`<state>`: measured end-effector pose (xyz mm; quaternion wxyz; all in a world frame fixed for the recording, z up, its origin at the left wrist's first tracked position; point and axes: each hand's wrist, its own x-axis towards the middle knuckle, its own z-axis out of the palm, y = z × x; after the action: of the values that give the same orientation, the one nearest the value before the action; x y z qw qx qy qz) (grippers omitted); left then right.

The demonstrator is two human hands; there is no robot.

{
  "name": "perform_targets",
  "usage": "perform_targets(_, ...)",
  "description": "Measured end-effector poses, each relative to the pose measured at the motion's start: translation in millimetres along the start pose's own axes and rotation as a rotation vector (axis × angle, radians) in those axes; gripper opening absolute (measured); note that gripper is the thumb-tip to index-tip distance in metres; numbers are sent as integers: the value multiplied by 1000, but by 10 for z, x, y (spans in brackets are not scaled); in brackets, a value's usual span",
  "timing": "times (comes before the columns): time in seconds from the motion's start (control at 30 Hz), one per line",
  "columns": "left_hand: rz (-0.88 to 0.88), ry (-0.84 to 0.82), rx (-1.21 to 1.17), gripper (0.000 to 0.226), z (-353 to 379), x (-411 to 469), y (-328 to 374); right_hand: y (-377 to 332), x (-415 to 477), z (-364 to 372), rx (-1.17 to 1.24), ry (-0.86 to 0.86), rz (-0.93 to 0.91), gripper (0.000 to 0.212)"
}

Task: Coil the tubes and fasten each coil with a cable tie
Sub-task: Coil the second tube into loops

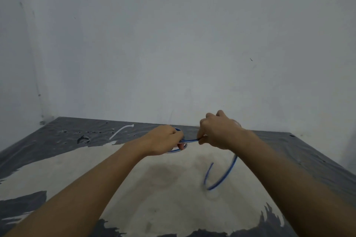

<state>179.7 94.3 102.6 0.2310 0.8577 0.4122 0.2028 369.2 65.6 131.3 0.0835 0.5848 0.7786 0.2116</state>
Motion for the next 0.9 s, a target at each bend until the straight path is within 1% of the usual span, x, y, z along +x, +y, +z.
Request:
perform_targets(0.07,-37,22,-123,37,36,20,36,-70,33,51,-16,50,8,22)
perform_targets(0.1,-75,43,-226,35,50,29,46,-102,44,64,49,51,22,20)
perform_targets(0.17,-168,70,-454,29,36,36,58,-138,41,57,321,8,68,12)
perform_targets(0.2,-214,65,-558,27,8,33,55,-138,25,56,507,-8,101,14)
perform_targets(0.23,-256,47,-651,25,-26,31,44,-132,4,72,703,12,133,17)
perform_targets(0.3,-298,-2,-795,24,-84,25,-10,-126,-52,122,993,151,168,19)
perform_targets(0.4,-303,-52,-911,24,-103,19,-101,-135,-104,186,1193,378,155,12)
perform_targets(0.47,-296,-69,-946,24,-95,11,-130,-120,-103,202,1240,500,135,7)
perform_targets(0.53,-296,-73,-940,25,-90,3,-129,-87,-95,204,1237,561,113,7)
perform_targets(0.63,-295,-94,-940,29,-70,13,-39,-88,-48,160,1233,570,72,9)
perform_targets(0.73,-278,-125,-1023,35,-58,34,81,-156,23,112,1206,562,8,11)
perform_targets(0.9,-260,-148,-1169,48,-101,21,76,-156,26,80,1317,565,-10,13)
